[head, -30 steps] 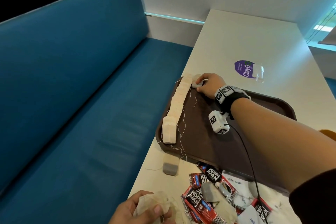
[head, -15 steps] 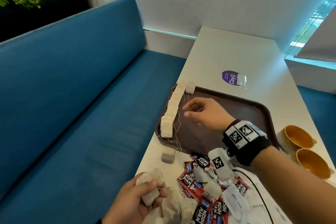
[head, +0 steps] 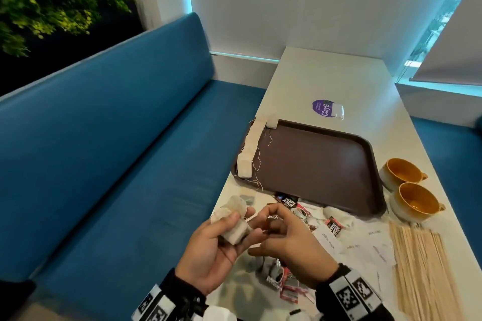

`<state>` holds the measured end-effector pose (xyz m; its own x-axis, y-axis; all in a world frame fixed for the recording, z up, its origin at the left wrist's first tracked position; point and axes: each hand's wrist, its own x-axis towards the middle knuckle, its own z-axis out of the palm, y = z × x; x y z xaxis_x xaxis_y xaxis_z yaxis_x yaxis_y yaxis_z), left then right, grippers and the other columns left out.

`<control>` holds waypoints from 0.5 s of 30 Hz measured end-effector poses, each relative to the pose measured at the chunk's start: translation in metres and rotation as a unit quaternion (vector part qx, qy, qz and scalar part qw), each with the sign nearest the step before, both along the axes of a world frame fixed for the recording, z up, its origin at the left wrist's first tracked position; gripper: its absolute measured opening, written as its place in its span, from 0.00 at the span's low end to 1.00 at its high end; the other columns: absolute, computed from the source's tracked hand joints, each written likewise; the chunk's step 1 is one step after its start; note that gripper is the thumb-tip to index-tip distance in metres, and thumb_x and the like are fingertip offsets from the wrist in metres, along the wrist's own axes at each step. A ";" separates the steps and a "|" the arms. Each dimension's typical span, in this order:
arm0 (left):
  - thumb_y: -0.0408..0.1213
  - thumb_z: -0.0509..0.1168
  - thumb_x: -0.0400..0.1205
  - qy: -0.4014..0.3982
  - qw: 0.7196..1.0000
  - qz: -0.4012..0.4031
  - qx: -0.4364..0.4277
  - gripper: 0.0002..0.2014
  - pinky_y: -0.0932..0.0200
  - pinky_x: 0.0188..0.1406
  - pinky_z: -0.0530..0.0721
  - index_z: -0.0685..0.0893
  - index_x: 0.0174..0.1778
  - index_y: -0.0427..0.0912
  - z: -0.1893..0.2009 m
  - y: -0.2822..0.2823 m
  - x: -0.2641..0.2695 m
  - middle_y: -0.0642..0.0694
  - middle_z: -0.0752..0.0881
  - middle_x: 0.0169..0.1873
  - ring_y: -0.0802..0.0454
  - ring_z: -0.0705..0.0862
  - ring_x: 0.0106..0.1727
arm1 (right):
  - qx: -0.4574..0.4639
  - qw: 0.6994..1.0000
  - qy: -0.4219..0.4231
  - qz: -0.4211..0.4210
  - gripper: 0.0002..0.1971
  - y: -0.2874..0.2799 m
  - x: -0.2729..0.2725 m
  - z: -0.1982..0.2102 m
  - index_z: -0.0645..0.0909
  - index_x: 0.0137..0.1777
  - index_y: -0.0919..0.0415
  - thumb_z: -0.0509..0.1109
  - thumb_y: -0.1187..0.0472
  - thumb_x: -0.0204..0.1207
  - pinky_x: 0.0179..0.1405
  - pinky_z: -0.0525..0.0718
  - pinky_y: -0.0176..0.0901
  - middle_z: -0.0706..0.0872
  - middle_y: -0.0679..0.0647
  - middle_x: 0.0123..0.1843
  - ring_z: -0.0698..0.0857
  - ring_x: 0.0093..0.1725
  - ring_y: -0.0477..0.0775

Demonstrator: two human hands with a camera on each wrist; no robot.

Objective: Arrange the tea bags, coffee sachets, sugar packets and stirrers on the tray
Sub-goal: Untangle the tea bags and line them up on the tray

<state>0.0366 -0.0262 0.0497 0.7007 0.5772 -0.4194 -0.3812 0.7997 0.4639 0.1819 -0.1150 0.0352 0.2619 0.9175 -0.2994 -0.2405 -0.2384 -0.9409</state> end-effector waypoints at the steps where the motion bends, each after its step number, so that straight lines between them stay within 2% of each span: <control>1: 0.25 0.62 0.83 -0.008 1.000 0.001 -0.005 0.11 0.43 0.41 0.94 0.85 0.56 0.22 0.001 -0.003 -0.001 0.28 0.89 0.56 0.29 0.89 0.62 | 0.013 0.999 0.040 -0.013 0.23 -0.003 -0.003 0.000 0.77 0.56 0.69 0.75 0.82 0.61 0.59 0.88 0.71 0.90 0.68 0.49 0.89 0.46 0.65; 4: 0.26 0.61 0.84 -0.024 1.000 0.007 -0.017 0.15 0.42 0.45 0.94 0.80 0.65 0.23 0.001 -0.010 -0.002 0.29 0.88 0.63 0.28 0.87 0.65 | 0.028 0.996 0.080 -0.028 0.22 -0.012 -0.007 0.003 0.79 0.58 0.72 0.77 0.80 0.64 0.61 0.85 0.77 0.89 0.74 0.49 0.88 0.46 0.71; 6: 0.26 0.61 0.84 -0.027 0.999 0.005 -0.017 0.18 0.44 0.44 0.94 0.78 0.70 0.23 -0.002 -0.013 -0.003 0.28 0.86 0.66 0.28 0.86 0.67 | 0.021 0.997 0.066 -0.036 0.21 -0.017 -0.009 0.006 0.80 0.60 0.72 0.80 0.79 0.69 0.59 0.86 0.76 0.88 0.78 0.50 0.88 0.47 0.76; 9: 0.28 0.60 0.86 -0.028 1.000 -0.009 -0.010 0.21 0.42 0.50 0.93 0.74 0.75 0.23 -0.005 -0.016 -0.004 0.25 0.81 0.72 0.27 0.83 0.71 | 0.009 0.998 0.039 -0.054 0.17 -0.020 -0.009 0.008 0.80 0.61 0.73 0.74 0.81 0.74 0.52 0.88 0.73 0.86 0.83 0.49 0.88 0.44 0.77; 12: 0.28 0.60 0.85 -0.024 1.000 -0.010 0.014 0.19 0.43 0.49 0.94 0.77 0.72 0.23 -0.003 -0.017 -0.004 0.28 0.85 0.68 0.32 0.87 0.68 | -0.005 0.998 0.000 -0.061 0.17 -0.024 -0.006 0.007 0.81 0.60 0.71 0.73 0.82 0.74 0.42 0.89 0.61 0.89 0.75 0.44 0.88 0.38 0.69; 15: 0.27 0.61 0.85 -0.006 0.999 0.008 0.032 0.15 0.47 0.45 0.94 0.82 0.66 0.24 -0.001 -0.013 -0.006 0.30 0.89 0.63 0.35 0.90 0.63 | -0.026 0.998 -0.050 -0.041 0.12 -0.028 -0.004 0.006 0.87 0.54 0.68 0.72 0.80 0.75 0.36 0.86 0.52 0.89 0.66 0.37 0.86 0.33 0.63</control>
<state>0.0309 -0.0394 0.0492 0.6963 0.6131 -0.3731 -0.3988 0.7627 0.5091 0.1780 -0.1428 0.0415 0.3656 0.8757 -0.3154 -0.1676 -0.2714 -0.9478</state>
